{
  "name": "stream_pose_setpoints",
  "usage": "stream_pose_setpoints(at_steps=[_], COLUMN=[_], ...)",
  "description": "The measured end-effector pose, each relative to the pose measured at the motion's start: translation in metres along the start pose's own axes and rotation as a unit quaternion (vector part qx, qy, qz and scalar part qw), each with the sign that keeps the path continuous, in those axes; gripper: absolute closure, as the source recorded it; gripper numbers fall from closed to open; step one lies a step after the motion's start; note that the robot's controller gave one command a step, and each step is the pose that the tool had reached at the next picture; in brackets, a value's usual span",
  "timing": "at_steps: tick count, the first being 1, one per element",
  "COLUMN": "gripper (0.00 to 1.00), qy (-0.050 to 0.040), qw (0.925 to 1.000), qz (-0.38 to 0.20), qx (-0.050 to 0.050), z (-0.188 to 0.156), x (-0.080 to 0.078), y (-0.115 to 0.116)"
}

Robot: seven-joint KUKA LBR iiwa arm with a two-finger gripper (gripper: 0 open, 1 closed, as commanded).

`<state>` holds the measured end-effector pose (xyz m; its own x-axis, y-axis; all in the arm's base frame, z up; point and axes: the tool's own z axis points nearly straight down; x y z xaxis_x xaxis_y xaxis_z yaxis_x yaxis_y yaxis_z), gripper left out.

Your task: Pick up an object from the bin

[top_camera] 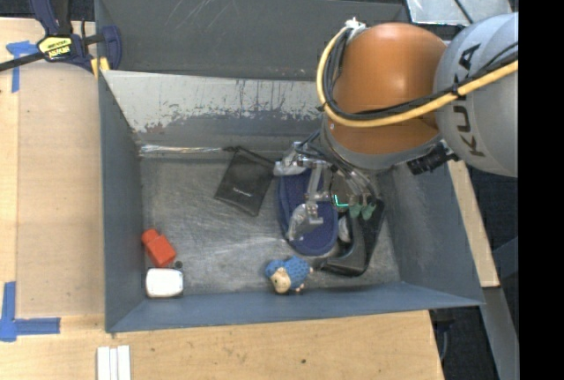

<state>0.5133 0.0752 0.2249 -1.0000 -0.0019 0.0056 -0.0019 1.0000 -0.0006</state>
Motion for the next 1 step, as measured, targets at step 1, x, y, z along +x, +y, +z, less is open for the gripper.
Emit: stream_pose_setpoints(at_steps=[1], gripper=[0.00], qy=[-0.0075], qw=[0.9984], qz=[-0.056], qx=[-0.001], z=[0.1409], x=[-0.0937], y=[0.0009])
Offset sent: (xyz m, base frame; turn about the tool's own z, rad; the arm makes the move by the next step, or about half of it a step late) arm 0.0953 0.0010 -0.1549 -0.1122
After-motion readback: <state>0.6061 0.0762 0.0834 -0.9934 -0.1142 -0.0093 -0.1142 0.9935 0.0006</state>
